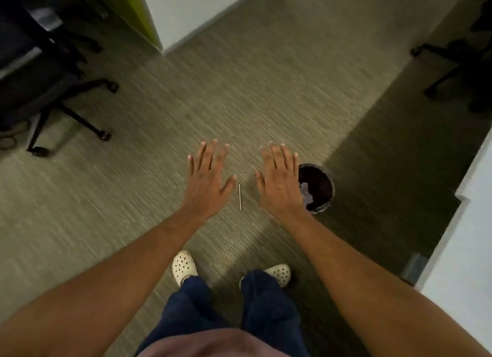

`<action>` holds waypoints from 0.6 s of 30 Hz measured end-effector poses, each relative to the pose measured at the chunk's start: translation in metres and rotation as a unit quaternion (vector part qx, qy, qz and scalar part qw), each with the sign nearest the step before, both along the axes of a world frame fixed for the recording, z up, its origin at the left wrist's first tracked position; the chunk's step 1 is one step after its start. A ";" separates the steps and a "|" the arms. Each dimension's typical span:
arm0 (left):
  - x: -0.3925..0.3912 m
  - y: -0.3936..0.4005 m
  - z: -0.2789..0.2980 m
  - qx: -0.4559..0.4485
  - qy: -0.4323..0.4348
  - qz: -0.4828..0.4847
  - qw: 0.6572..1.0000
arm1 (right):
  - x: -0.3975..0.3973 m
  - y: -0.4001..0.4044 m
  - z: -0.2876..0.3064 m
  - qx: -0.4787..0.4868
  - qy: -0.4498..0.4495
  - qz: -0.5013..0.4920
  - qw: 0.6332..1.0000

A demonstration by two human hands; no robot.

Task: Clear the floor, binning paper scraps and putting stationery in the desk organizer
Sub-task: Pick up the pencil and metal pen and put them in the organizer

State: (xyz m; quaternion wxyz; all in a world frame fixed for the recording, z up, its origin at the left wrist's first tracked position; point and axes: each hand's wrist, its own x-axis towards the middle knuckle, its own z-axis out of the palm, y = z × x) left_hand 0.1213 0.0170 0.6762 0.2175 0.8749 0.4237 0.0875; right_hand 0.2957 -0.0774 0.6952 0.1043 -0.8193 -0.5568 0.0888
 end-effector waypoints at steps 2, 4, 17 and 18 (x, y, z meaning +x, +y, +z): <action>-0.029 0.012 -0.008 -0.009 0.005 0.008 1.000 | -0.023 0.014 -0.014 -0.002 -0.005 -0.001 1.000; -0.052 0.023 -0.020 -0.015 0.008 0.012 1.000 | -0.040 0.028 -0.031 -0.002 -0.001 -0.006 1.000; -0.095 0.045 -0.244 -0.098 0.032 0.069 0.992 | -0.048 0.073 -0.273 -0.080 0.059 0.001 0.995; -0.094 0.045 -0.269 -0.107 0.029 0.074 0.991 | -0.045 0.073 -0.299 -0.087 0.059 0.006 0.994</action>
